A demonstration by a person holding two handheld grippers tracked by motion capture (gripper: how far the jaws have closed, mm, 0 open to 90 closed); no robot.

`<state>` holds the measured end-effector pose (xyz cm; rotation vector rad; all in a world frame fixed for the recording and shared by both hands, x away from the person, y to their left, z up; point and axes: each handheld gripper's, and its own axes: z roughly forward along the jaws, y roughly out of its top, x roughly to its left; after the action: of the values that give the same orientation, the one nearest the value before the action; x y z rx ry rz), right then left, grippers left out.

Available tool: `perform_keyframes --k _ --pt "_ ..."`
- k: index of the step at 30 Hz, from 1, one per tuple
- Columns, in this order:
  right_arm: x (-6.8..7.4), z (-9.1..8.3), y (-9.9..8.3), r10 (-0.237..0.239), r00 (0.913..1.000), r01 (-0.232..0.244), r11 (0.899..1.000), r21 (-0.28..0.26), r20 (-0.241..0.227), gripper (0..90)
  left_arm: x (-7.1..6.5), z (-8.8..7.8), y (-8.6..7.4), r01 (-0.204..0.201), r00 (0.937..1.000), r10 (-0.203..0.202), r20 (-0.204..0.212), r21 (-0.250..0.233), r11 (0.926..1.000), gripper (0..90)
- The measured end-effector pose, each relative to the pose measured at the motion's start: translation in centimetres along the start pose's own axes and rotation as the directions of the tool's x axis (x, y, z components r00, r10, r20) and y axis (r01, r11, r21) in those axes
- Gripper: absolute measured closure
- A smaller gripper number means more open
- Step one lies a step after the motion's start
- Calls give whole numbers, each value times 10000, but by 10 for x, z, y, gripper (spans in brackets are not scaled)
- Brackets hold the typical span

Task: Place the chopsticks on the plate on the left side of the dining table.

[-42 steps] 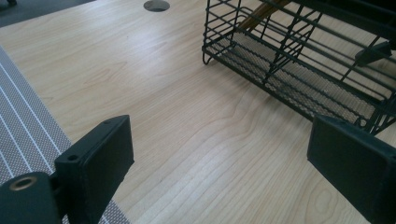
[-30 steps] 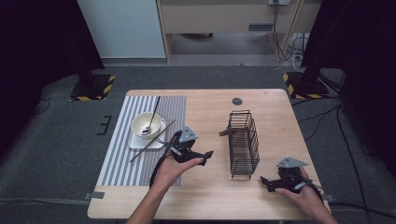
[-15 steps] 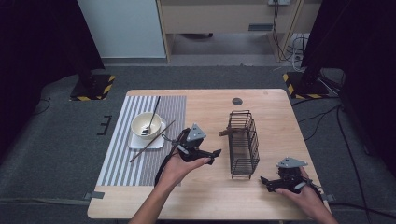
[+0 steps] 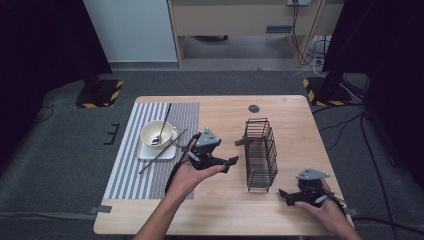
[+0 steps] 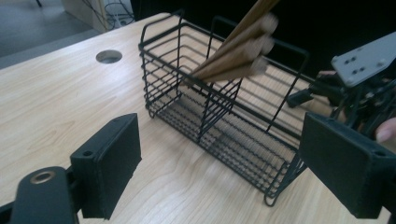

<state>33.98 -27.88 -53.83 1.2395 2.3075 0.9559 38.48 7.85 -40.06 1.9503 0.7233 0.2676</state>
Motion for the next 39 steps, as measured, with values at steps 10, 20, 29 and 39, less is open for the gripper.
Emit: perform_keyframes --k 10,20,29,39 --pt "0 0 0 -1 10000 1 10000 -3 8 2 -8 -3 15 -283 9996 281 -74 -261 9993 144" --pt "0 0 0 0 10000 0 10000 -3 11 2 -19 6 37 -838 9961 825 -300 -479 9953 294" --pt "0 0 0 4 10000 -4 10000 -5 11 2 -33 17 57 -1349 9899 1333 -474 -324 9903 463" --pt "0 0 0 2 10000 -2 10000 -6 13 3 -32 24 58 -1339 9892 1337 -597 4 9910 633"
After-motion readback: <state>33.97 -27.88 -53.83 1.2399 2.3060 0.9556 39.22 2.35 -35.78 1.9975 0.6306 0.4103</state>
